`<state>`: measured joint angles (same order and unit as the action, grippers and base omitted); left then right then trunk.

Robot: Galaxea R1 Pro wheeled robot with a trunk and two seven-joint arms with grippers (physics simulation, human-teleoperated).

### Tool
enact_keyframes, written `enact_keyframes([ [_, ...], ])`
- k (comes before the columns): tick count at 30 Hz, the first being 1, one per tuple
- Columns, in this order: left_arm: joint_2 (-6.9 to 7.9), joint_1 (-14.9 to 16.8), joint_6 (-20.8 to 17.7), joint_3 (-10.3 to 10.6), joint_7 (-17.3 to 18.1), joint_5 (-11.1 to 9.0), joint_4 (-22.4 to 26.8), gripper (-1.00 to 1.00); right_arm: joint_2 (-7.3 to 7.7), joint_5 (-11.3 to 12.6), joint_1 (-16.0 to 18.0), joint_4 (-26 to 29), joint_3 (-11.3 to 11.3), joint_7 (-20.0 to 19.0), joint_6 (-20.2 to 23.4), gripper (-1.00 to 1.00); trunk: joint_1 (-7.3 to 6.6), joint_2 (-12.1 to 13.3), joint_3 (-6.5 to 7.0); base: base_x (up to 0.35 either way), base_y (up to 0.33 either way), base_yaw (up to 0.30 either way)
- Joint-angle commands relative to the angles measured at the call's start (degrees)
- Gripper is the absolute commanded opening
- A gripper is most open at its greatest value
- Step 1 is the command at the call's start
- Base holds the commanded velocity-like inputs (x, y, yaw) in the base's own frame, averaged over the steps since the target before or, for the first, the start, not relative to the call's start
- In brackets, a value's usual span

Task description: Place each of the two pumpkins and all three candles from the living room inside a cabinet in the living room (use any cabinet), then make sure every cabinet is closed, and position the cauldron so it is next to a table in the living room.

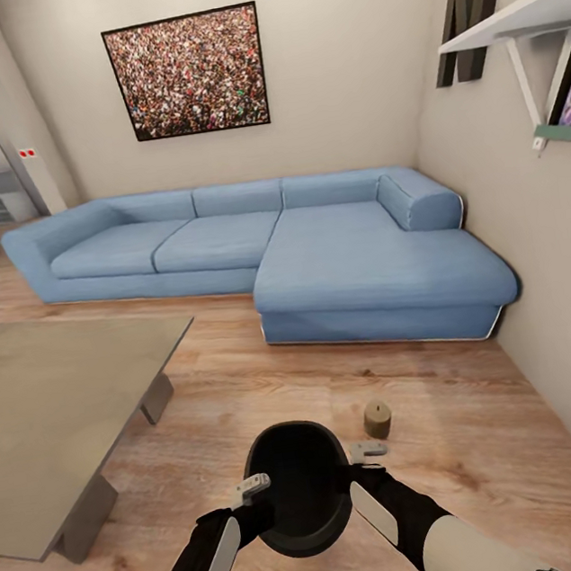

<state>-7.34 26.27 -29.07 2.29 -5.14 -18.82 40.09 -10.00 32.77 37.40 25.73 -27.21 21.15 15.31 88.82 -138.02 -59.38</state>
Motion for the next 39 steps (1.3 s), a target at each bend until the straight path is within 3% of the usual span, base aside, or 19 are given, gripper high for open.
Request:
enact_keyframes([
  [1, 0.05, 0.0, -0.02, -0.62, 0.04, 0.45, 0.08, -1.0, 0.0, 0.63, 0.05, 0.28, 0.64, -5.59, -0.19, -1.0, -0.01, -0.01, 0.0, 0.087, -0.146, 0.291],
  [28, 0.05, 0.0, -0.02, -0.62, 0.04, 0.45, 0.08, -1.0, 0.0, 0.61, 0.04, 0.28, 0.57, -5.59, -0.19, -1.0, -0.01, -0.01, 0.0, 0.009, -0.051, 0.291],
  [39, 0.05, -0.01, -0.02, -0.62, 0.04, 0.45, 0.08, -1.0, 0.0, 0.28, 0.04, 0.28, 0.49, -5.59, -0.16, -1.0, -0.01, -0.01, 0.0, 0.0, 0.0, 0.039],
])
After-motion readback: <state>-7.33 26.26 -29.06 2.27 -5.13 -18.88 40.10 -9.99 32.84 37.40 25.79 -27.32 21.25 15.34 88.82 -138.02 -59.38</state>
